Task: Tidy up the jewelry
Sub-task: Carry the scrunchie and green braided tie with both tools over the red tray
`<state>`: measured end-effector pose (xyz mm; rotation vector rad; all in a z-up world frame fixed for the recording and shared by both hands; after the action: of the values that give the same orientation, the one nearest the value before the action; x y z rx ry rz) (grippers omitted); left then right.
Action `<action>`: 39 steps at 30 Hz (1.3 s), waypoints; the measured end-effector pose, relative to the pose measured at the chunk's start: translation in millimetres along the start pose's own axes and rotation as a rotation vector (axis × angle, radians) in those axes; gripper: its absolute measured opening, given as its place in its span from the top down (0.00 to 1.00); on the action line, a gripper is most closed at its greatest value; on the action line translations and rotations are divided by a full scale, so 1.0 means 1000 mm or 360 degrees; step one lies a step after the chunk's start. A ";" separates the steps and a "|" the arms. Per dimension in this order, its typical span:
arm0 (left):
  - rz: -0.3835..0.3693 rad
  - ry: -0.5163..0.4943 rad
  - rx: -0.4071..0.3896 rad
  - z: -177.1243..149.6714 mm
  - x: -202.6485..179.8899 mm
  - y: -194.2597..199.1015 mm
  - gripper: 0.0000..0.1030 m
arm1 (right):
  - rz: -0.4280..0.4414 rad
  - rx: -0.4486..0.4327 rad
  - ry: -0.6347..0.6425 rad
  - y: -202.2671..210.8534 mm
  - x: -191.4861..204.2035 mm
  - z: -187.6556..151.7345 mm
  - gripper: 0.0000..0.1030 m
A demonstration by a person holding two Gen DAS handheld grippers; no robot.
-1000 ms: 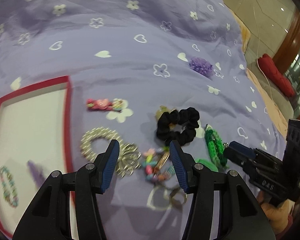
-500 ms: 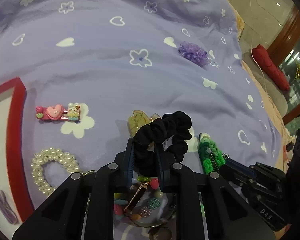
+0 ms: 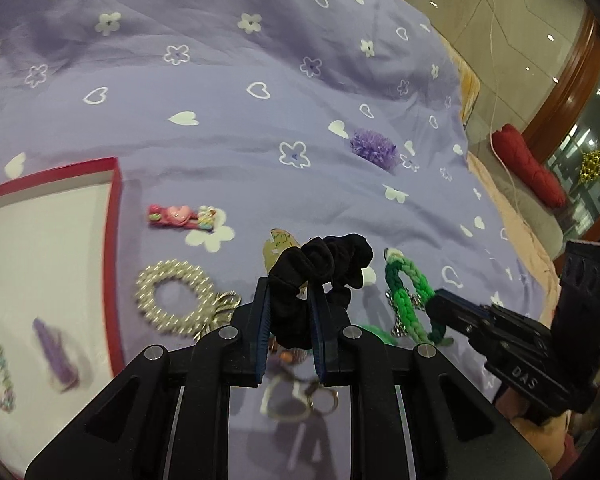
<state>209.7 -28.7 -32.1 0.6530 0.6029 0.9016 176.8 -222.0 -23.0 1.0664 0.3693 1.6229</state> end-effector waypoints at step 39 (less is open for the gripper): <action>0.0146 0.0125 -0.0024 -0.074 0.023 0.066 0.94 | 0.0158 0.0059 0.0093 0.012 0.052 -0.030 0.91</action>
<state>134.5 39.6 -37.1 0.6380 0.6400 1.0205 146.4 -170.9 -7.2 1.0815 0.3916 1.7445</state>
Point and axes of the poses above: each gripper's, at about its wrist camera, not at the fingertips, and y roughly against the way its jaws point, x to its left, z to its top, the point moved 3 cm from there along -y, roughly the way its jaws point, and after that the axes turned 15 degrees about -y, right-handed, at the moved point
